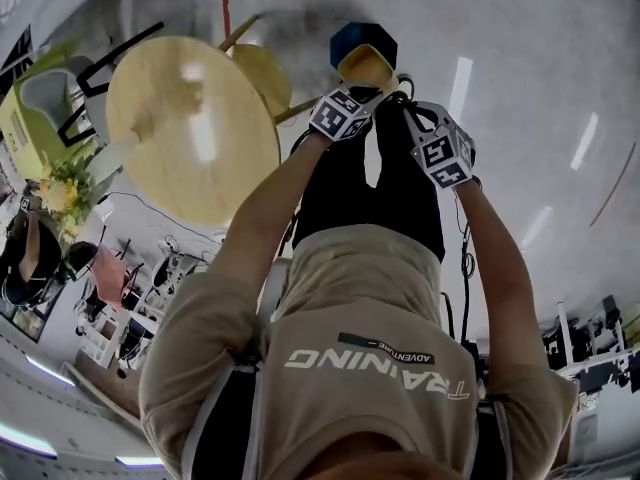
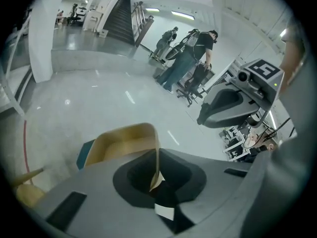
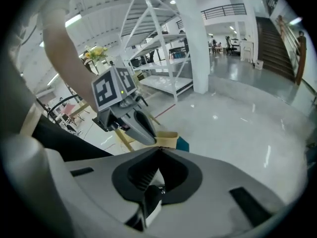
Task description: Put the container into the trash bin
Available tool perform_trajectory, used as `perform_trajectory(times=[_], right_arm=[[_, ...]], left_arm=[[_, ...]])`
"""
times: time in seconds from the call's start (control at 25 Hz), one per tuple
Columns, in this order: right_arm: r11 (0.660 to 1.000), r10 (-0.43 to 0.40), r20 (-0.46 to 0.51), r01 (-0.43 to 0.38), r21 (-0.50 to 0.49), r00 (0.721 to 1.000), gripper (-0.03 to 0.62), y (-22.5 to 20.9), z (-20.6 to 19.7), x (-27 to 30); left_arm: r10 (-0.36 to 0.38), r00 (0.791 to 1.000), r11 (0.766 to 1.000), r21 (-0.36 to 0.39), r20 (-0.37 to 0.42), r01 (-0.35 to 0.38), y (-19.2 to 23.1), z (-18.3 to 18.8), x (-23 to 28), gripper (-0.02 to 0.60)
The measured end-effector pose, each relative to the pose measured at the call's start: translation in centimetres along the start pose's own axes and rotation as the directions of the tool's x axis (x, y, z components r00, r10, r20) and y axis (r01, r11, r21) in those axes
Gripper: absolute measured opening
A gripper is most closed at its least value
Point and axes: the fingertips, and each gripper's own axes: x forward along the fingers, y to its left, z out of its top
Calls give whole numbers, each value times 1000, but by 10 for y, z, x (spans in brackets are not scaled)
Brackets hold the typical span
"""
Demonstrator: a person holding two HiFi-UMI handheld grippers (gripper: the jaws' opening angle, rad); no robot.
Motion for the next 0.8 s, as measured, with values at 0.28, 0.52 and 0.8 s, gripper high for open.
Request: perform_trajectory(times=[0.28, 0.52, 0.8], right_arm=[[989, 22, -57, -14, 149, 998, 5, -69, -84, 39], [985, 56, -98, -39, 167, 994, 5, -78, -130, 85], [974, 91, -113, -64, 219, 989, 5, -91, -152, 150]], left_arm=[[12, 996, 1000, -26, -83, -14, 37, -24, 106, 26], [-3, 992, 998, -66, -128, -6, 67, -56, 151, 27], [5, 985, 999, -50, -175, -14, 102, -80, 189, 28]])
